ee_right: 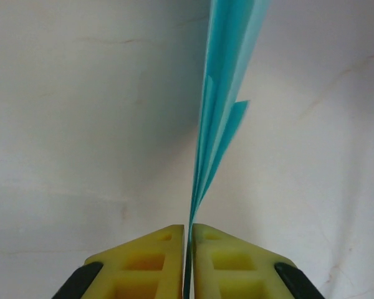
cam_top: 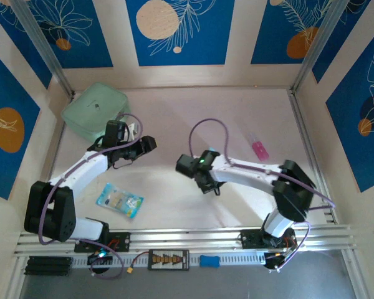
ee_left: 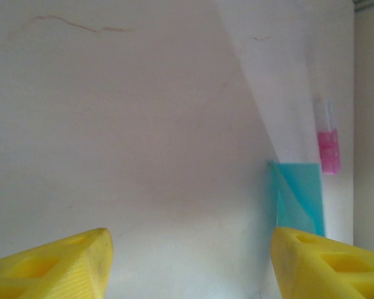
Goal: Fold a paper plane with a square sheet of paper (pick it up from the middle)
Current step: Turn over the paper at the center of the table, then rotate the paper at the center of the table.
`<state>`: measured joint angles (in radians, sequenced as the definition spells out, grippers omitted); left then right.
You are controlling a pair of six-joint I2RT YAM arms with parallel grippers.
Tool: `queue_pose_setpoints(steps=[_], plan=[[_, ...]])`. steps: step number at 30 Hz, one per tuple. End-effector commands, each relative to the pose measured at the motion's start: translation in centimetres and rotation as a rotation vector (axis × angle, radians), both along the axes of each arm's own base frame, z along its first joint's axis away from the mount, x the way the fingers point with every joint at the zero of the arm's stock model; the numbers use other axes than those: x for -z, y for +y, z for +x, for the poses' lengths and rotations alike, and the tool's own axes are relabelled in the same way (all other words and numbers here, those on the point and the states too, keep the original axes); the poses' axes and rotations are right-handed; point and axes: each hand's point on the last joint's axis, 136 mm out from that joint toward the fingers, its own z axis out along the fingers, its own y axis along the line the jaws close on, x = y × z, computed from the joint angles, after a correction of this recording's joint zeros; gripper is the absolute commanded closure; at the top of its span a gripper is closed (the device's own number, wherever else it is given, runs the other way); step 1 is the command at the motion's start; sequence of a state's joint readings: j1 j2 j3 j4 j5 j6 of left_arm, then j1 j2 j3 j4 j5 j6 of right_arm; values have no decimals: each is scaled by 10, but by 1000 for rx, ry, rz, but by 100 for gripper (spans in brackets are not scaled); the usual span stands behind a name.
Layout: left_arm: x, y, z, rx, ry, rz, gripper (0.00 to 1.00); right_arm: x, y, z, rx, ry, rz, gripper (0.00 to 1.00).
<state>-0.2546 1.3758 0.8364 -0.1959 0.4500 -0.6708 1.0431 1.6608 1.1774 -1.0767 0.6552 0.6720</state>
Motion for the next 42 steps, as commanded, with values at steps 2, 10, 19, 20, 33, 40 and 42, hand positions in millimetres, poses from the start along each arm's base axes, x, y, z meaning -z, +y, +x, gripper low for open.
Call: queue_pose_setpoints(steps=[2,10,19,20,33,40,42], plan=[[-3,-3,-3,32,17,-17,32,17,46,-9,-95,59,46,82],[2,-10,-8,75,38,-53,32,-12,90,1,-63,40,456,49],[10,-27,-20,131,80,-137,46,-4,77,17,169,186,962,74],[11,-31,-21,141,87,-149,49,-1,76,17,173,196,969,76],[19,-66,-31,229,127,-167,72,62,52,3,409,286,878,85],[23,-68,-32,232,150,-172,78,83,55,4,622,296,919,84],[25,-67,-35,250,164,-149,80,87,59,3,675,289,925,84]])
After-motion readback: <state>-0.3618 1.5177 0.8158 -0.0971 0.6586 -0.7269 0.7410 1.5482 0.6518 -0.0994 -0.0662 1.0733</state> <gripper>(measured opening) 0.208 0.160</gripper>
